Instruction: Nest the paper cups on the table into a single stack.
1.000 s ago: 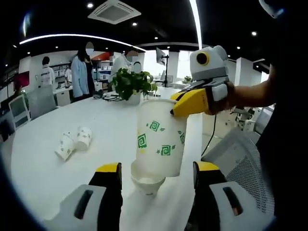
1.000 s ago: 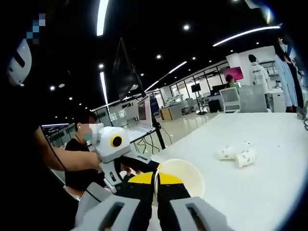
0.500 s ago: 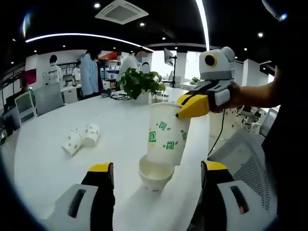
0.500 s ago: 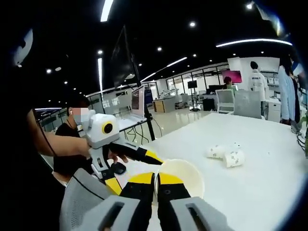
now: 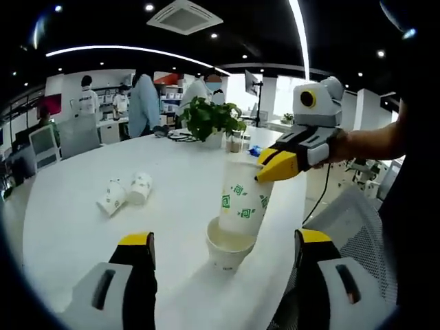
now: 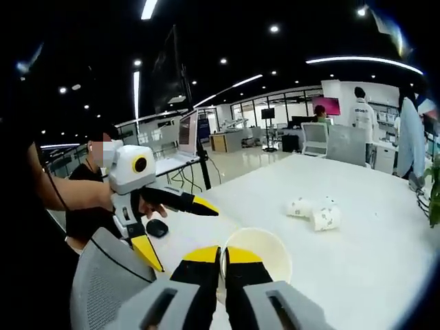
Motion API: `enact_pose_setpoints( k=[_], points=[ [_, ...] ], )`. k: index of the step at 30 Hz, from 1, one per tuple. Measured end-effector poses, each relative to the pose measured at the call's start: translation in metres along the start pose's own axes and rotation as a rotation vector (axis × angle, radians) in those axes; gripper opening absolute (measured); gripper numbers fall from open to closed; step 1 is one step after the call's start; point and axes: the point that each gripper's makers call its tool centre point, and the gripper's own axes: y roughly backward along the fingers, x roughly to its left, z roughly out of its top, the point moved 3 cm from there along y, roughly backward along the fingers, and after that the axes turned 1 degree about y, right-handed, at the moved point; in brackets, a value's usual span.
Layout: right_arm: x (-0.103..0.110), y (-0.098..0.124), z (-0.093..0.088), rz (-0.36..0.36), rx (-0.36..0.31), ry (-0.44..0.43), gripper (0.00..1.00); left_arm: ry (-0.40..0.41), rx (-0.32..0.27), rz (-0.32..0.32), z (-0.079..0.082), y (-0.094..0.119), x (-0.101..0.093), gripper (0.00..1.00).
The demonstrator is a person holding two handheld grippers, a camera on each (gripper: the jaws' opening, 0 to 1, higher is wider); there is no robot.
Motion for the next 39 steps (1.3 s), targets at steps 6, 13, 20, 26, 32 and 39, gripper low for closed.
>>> enact_pose_setpoints(
  k=[6,13,20,26,32,39],
  points=[
    [-0.002,-0.008,-0.012,-0.018,0.045,0.037,0.0,0.004,0.006,0.001,-0.003,0.0,-0.001,0.82],
    [0.001,-0.018,-0.021,-0.013,0.071,0.069,0.0,0.003,0.011,-0.005,-0.004,-0.002,-0.004,0.82],
    [0.008,-0.028,-0.032,0.003,0.138,0.174,0.0,0.002,0.017,-0.002,-0.007,-0.001,-0.003,0.82],
    [0.012,-0.036,-0.042,0.022,0.178,0.212,0.0,0.004,0.013,0.007,-0.006,0.002,-0.001,0.82],
    [0.014,-0.042,-0.049,0.043,0.201,0.204,0.01,0.005,0.005,0.014,-0.004,0.004,0.001,0.81],
    [0.016,-0.05,-0.058,0.06,0.217,0.176,0.03,0.005,0.015,0.017,-0.006,0.006,0.001,0.81]
  ],
)
